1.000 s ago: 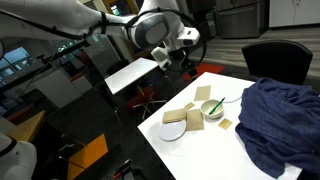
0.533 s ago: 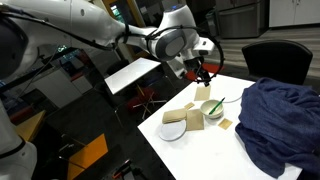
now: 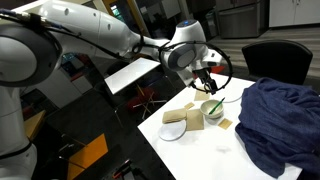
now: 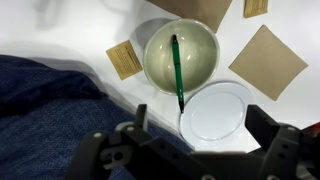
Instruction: Put the pen on the table
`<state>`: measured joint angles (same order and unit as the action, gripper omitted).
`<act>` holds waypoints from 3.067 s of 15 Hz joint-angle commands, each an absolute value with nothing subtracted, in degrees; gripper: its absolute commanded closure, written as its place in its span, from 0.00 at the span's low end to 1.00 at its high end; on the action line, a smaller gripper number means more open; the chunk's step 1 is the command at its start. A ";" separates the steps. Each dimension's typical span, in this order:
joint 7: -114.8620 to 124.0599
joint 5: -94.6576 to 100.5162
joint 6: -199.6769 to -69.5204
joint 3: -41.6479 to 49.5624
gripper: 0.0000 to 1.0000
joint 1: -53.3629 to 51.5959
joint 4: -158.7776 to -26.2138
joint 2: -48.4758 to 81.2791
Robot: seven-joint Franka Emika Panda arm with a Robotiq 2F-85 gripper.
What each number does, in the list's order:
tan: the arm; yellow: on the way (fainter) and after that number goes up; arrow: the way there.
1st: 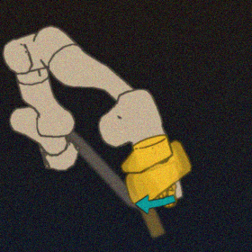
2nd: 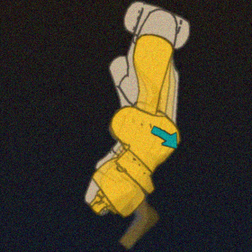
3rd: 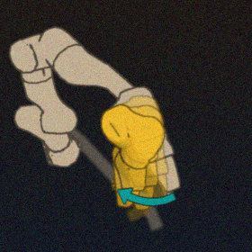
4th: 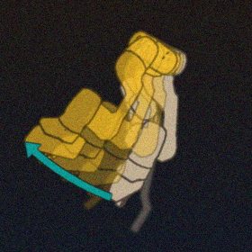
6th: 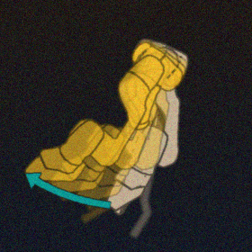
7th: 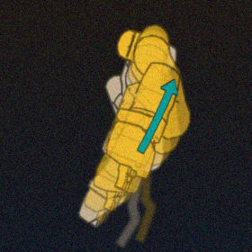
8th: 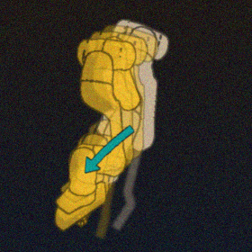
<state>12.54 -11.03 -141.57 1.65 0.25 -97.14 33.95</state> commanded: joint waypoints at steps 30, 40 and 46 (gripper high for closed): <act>18.39 -4.91 -135.95 4.59 0.20 -4.29 -80.81 52.43; 18.63 -3.89 -132.34 4.84 0.19 -4.88 -74.67 57.17; 18.84 -3.40 -131.02 5.36 0.19 -5.20 -70.67 60.13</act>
